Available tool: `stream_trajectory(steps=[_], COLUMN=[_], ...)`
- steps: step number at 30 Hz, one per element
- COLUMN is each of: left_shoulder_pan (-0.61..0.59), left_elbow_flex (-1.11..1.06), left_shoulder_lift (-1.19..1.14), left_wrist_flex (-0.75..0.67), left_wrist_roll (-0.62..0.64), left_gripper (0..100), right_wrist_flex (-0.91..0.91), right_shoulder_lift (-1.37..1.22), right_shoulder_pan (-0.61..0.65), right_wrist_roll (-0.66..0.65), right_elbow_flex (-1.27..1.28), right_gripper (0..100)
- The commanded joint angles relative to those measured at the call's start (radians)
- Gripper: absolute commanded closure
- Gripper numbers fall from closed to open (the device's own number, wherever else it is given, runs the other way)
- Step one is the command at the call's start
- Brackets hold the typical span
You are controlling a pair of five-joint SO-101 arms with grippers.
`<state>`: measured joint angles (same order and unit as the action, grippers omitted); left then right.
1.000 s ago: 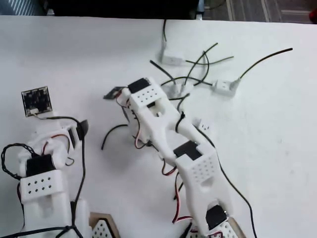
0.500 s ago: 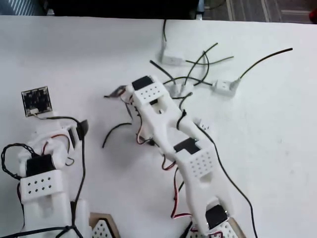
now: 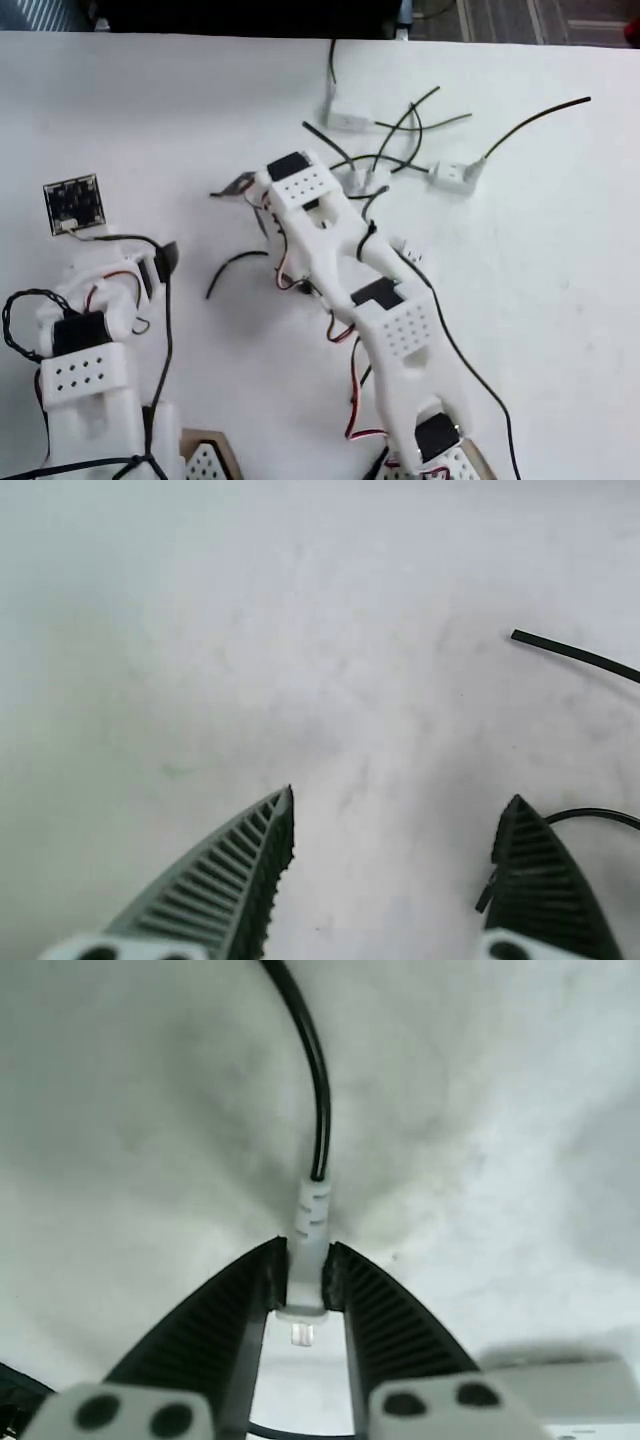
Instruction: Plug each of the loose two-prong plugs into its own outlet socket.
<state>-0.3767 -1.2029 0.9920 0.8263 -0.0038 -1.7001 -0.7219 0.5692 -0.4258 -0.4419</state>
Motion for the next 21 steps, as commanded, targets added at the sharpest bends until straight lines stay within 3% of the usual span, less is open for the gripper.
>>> stream_trajectory(steps=[1,9,15,21], left_shoulder_pan=[-0.002,-0.002,-0.002,0.013], left_elbow_flex=[0.003,0.003,0.026,0.229], left_shoulder_lift=[0.024,0.024,0.025,0.025], left_wrist_flex=[-0.017,-0.020,-0.018,0.160], left_wrist_roll=[0.002,0.002,0.003,0.005], left_gripper=[68,68,68,68], right_wrist_flex=[-0.016,-0.018,-0.015,-0.015], right_shoulder_lift=[0.022,0.306,0.518,0.693], right_shoulder_pan=[0.002,0.071,0.111,0.108], right_wrist_roll=[0.000,0.015,0.147,0.288], right_elbow_flex=[-0.015,0.025,0.034,0.034], right_gripper=[98.2,98.2,98.2,98.2])
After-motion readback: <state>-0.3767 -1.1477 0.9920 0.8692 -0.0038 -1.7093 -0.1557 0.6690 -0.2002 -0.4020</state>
